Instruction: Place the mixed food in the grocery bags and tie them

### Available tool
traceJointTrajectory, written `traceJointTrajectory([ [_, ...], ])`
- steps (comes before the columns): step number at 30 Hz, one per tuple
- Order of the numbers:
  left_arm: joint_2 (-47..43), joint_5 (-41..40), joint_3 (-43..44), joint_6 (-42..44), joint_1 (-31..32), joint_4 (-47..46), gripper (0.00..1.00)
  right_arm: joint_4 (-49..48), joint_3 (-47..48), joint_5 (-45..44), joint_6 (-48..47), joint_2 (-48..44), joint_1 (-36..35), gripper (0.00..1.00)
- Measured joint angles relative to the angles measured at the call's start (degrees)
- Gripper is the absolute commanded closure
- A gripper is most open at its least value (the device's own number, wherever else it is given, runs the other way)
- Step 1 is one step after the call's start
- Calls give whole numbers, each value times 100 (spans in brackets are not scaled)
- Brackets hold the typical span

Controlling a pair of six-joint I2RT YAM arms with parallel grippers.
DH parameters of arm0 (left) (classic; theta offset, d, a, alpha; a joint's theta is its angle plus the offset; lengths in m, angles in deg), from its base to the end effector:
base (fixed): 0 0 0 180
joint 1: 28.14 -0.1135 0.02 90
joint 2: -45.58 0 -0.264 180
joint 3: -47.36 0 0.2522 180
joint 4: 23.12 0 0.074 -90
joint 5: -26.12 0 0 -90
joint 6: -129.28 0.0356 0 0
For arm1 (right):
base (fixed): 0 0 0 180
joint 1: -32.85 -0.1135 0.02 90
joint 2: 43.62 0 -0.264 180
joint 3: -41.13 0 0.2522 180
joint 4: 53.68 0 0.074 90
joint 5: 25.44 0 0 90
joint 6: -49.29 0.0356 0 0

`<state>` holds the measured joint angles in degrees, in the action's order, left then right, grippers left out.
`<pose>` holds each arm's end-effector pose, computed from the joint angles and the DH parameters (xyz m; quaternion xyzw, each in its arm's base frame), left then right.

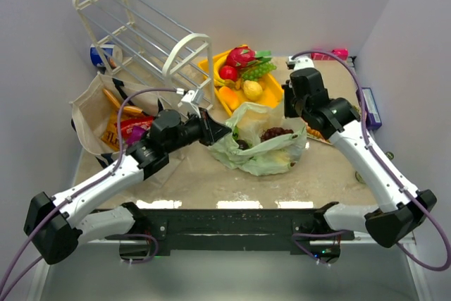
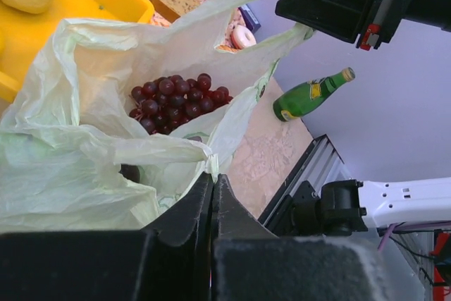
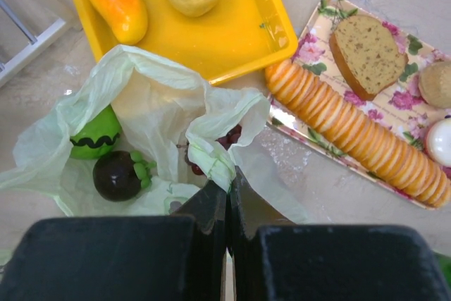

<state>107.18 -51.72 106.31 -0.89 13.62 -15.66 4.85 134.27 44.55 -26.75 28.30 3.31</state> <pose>0.1841 -0.1744 0.3150 0.0786 0.7613 -0.4799 0.4289 0.2310 0.1169 0.3906 -0.0432 0.8848 0.0173 0.4636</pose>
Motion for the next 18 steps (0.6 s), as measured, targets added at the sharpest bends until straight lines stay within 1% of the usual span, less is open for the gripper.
traceJointTrajectory([
  [4,0,-13,409,33,-144,273,100,446,542,-76,-146,-15,0,100],
  [7,-98,4,1045,87,-525,496,100,914,1270,-310,-264,-164,-2,100],
  [9,-205,-52,1600,245,-710,636,100,1130,1818,-463,-343,-444,0,100],
  [12,-365,-66,2345,498,-754,750,100,1156,2433,-623,-428,-942,0,100],
  [15,-562,-68,2575,704,-752,734,100,1054,2507,-756,-485,-1451,0,100],
  [18,-649,-63,2417,787,-754,732,100,951,2100,-890,-494,-1810,4,100],
])
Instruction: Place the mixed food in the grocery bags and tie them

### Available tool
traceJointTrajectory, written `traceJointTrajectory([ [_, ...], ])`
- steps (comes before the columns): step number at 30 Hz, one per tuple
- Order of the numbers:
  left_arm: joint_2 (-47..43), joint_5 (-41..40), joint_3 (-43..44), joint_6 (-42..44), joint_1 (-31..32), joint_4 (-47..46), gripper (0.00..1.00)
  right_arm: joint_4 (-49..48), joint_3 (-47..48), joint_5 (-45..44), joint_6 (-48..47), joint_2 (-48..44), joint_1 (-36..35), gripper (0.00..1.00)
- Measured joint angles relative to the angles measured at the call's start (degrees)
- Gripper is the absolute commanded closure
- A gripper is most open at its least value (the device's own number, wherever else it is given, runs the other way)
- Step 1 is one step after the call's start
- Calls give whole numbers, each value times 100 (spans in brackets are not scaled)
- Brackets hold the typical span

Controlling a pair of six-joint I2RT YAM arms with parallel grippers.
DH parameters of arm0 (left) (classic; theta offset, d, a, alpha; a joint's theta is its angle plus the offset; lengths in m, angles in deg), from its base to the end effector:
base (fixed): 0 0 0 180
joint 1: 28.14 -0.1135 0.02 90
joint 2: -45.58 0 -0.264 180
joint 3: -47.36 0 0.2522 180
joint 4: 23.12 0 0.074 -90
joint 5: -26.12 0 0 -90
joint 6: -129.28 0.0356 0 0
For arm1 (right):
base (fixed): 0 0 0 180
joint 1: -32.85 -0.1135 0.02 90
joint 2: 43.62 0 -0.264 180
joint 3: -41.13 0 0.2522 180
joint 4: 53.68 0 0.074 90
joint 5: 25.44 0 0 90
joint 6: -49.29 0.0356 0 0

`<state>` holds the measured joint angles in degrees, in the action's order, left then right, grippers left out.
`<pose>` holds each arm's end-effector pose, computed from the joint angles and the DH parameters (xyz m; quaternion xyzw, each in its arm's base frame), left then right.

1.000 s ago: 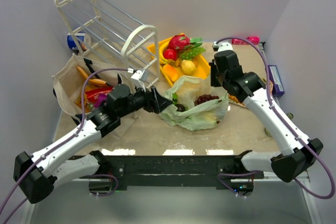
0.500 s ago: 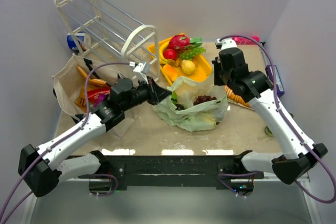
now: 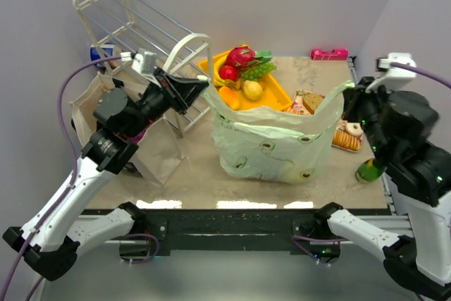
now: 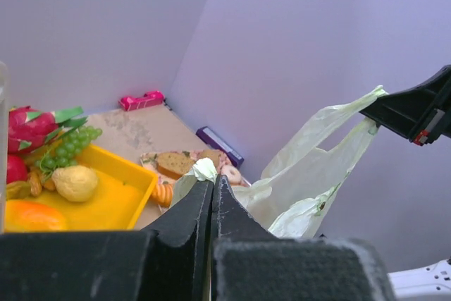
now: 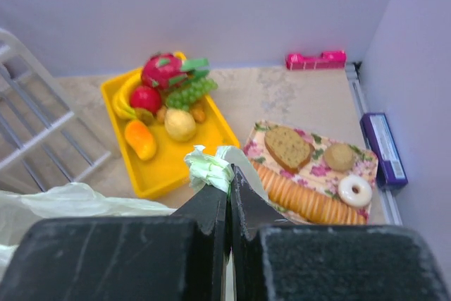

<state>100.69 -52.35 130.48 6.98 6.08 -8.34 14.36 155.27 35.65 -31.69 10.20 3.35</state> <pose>0.1594 -0.1170 0.4734 0.0891 0.6164 -0.4799 0.6179 0.0896 0.0309 0.5316 0.0320 0.7468 0.0327 0.6634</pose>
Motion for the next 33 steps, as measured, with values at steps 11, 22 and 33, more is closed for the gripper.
traceJointTrajectory([
  [11,579,505,-1108,426,-4,348,100,68,-1655,144,-7,621,0,100],
  [22,579,229,-529,1139,-345,695,100,-402,-1320,699,-57,789,2,100],
  [33,638,442,-2,2096,-415,1137,56,-446,-999,1259,-179,1401,0,6],
])
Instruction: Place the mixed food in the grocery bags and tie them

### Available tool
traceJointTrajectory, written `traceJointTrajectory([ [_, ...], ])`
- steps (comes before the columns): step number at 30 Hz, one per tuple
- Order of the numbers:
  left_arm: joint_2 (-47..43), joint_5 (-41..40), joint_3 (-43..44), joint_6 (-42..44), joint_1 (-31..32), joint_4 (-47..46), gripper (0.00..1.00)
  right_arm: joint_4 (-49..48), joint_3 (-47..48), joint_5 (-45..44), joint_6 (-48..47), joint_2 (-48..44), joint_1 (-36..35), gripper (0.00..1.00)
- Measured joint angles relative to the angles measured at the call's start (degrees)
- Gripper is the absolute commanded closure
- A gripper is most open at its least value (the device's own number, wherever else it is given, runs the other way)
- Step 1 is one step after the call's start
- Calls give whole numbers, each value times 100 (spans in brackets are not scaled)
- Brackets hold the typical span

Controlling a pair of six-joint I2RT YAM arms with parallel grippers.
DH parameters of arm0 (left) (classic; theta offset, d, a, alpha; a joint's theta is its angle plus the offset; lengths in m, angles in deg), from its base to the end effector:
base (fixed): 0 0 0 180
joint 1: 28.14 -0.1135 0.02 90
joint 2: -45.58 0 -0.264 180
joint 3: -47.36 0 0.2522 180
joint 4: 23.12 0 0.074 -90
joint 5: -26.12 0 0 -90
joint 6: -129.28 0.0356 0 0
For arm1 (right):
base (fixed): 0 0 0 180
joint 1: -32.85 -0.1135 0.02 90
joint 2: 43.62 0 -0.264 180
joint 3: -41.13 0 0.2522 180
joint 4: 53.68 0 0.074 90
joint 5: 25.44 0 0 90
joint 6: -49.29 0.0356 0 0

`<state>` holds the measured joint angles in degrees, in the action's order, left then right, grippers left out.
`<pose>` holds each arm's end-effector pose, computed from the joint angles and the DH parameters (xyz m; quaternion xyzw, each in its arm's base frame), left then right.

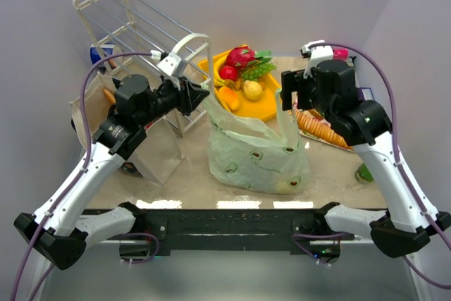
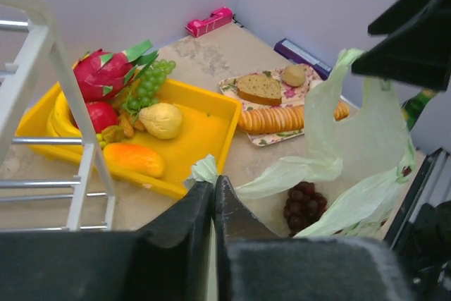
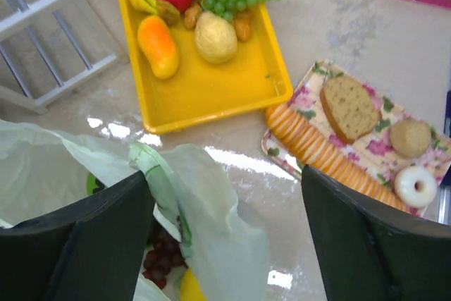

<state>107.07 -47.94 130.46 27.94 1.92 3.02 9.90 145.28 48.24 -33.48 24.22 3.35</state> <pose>0.1997 -0.1269 0.4298 0.2111 0.7024 -0.3328 0.5927 0.1962 0.0995 0.4578 -0.0907 0.8436 0.0473 0.5272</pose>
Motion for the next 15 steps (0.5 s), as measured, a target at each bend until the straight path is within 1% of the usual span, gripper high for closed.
traceJointTrajectory([
  [1,0,52,0,96,0,15,42,28,98,13,-24,-35,0,5],
  [2,0,90,0,179,0,35,21,44,201,28,-48,-85,0,4],
  [5,-20,170,0,389,-4,72,2,57,525,90,-111,-267,0,4],
  [6,-39,186,0,446,-7,79,0,66,662,122,-140,-319,0,4],
  [10,-157,343,0,667,-39,136,0,79,1311,564,-240,-289,4,4],
  [15,-186,914,0,903,-389,179,0,-17,1801,1661,-341,98,9,4],
])
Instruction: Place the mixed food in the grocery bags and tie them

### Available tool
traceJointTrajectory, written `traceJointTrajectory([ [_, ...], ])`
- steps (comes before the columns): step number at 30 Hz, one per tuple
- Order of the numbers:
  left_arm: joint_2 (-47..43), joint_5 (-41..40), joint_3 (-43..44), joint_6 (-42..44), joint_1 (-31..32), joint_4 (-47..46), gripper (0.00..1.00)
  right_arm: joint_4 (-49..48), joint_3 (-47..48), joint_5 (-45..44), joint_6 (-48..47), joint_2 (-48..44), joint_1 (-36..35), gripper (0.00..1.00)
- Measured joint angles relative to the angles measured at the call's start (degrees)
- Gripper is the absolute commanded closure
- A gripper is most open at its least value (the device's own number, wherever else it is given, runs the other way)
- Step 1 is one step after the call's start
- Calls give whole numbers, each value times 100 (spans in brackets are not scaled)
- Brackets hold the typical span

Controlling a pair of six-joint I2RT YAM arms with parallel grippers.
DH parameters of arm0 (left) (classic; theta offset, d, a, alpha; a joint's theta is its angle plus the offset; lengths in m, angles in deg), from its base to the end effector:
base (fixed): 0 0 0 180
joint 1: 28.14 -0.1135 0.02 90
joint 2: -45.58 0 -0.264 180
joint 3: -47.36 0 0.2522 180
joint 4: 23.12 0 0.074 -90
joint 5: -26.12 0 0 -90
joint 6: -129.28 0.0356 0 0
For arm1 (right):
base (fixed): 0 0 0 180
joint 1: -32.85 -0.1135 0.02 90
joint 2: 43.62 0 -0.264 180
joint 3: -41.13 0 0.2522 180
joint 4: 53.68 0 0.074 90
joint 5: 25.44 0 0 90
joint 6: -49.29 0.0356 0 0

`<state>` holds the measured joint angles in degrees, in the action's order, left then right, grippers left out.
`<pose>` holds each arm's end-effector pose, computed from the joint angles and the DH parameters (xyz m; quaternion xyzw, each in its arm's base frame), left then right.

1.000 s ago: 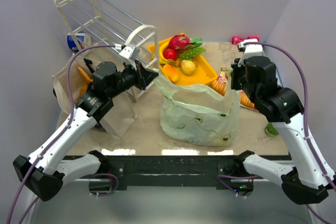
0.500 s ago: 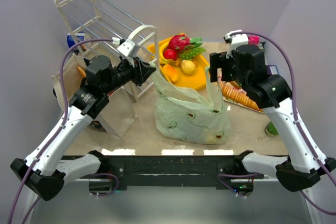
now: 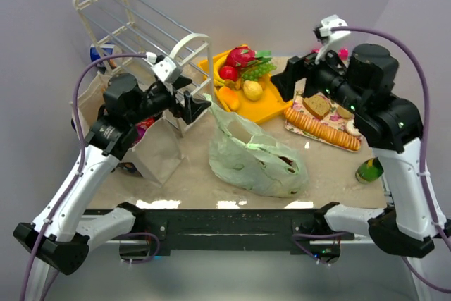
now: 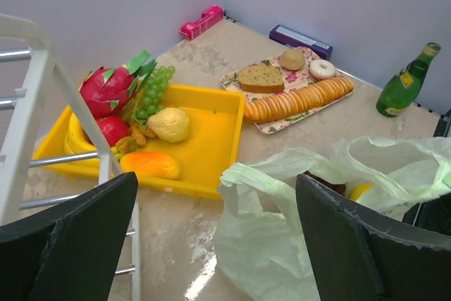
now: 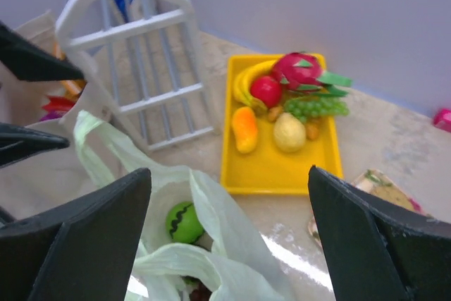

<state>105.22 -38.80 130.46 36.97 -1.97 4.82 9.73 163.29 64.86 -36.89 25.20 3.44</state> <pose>0.1942 -0.1123 0.4334 0.2924 0.6707 -0.3175 0.6032 0.1594 0.0901 0.5428 -0.1714 0.7470 0.1856 0.6149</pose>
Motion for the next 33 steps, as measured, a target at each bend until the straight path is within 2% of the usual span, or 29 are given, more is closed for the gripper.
traceJointTrajectory([
  [4,-44,754,-15,-20,-527,-59,0,-151,-4,1082,-26,481,-35,3],
  [8,-317,1349,-68,-271,-866,-273,0,-387,-232,1757,-114,911,-315,1],
  [15,-1034,1582,-509,-634,-990,-525,0,-916,-391,2599,-732,1261,-1073,4],
  [21,-1296,2120,-933,-599,-994,-431,0,-1333,-391,3058,-1161,1502,-1062,14],
  [33,-1386,2962,-1038,-590,-994,-380,0,-1303,-199,3574,-1818,2437,-1064,17],
])
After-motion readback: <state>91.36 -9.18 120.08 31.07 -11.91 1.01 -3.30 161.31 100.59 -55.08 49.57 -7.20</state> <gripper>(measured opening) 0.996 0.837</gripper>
